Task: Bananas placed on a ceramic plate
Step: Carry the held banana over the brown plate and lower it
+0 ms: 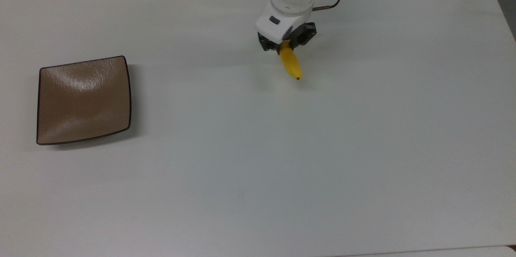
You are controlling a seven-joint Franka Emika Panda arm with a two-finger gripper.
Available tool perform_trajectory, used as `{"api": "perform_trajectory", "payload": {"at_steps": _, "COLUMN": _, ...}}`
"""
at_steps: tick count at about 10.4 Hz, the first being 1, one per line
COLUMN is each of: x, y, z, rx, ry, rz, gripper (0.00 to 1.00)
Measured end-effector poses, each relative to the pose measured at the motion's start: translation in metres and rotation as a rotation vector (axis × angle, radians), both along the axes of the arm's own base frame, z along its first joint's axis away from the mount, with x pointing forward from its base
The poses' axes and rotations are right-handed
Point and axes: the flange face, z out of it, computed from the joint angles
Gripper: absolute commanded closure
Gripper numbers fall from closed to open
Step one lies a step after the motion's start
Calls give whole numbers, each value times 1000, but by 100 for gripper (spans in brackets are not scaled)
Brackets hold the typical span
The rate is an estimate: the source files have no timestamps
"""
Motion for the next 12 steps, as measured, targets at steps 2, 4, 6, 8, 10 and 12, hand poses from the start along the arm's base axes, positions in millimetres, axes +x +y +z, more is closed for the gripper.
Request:
{"api": "perform_trajectory", "payload": {"at_steps": 2, "x": 21, "y": -34, "z": 21, "rx": -36, "ry": -56, "rz": -38, "gripper": 91}}
{"api": "perform_trajectory", "payload": {"at_steps": 4, "x": 43, "y": -79, "z": 42, "rx": -57, "ry": -107, "rz": -104, "gripper": 91}}
{"api": "perform_trajectory", "payload": {"at_steps": 6, "x": 62, "y": -132, "z": 66, "rx": -85, "ry": -162, "rz": -173, "gripper": 91}}
{"api": "perform_trajectory", "payload": {"at_steps": 8, "x": 71, "y": -179, "z": 81, "rx": -102, "ry": -191, "rz": -199, "gripper": 91}}
{"api": "perform_trajectory", "payload": {"at_steps": 10, "x": 80, "y": -232, "z": 101, "rx": -116, "ry": -227, "rz": -238, "gripper": 91}}
{"api": "perform_trajectory", "payload": {"at_steps": 12, "x": 87, "y": -281, "z": 106, "rx": -131, "ry": -239, "rz": -281, "gripper": 91}}
